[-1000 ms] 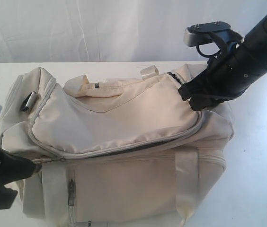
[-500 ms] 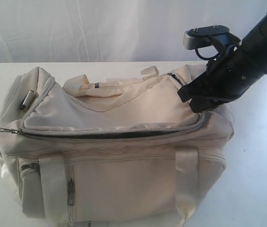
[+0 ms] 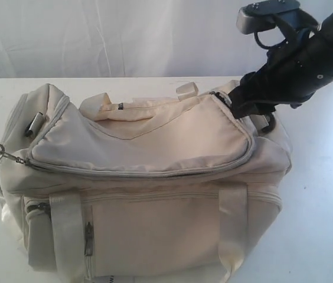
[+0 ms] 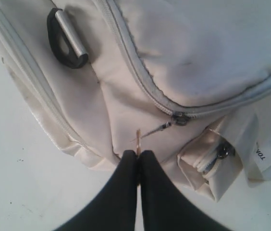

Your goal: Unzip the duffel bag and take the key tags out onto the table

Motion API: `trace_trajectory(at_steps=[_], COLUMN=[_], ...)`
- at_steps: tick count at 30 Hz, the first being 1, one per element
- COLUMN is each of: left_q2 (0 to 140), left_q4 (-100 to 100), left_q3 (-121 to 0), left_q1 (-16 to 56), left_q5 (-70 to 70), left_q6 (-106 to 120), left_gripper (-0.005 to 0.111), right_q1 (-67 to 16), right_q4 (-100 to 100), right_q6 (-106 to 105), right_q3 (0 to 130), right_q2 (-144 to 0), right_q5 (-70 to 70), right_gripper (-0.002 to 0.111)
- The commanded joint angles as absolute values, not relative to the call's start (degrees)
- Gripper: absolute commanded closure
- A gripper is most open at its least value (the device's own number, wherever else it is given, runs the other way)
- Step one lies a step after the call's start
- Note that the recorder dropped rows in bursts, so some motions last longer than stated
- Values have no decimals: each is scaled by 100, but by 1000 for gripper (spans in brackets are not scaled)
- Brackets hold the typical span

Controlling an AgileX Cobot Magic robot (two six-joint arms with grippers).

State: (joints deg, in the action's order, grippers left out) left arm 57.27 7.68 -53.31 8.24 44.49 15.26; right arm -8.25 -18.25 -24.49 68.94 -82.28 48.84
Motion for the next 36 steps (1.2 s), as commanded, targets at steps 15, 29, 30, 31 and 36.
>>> trace_trajectory(at_steps=[15,29,30,31,36], left_q2=[6593,6995,6998,7008,7227], left_q4=[915,915,915,885,823], left_q3=[-6547,-6547,-6547,-6547,-6739], left_q1=[799,799,799,799,799], left_q5=[5213,4749,4667,4590,4459], left_q6=[2059,2134,2145,2145,2193], left_gripper=[107,107,107,107,107], right_q1=[-4633,-4647,-4647,-4647,-4647], right_q4=[-1751,-1562,-1522,-1507,-1496], right_q6=[-4561,-4469,-4428,-4420,-4305], right_q3=[6927,6927,6927,6927,6927], right_q2=[-9142,-9414,-9446,-9449,-9473], right_q5=[2729,3041,3114,3167,3286], right_gripper=[56,108,108,108,108])
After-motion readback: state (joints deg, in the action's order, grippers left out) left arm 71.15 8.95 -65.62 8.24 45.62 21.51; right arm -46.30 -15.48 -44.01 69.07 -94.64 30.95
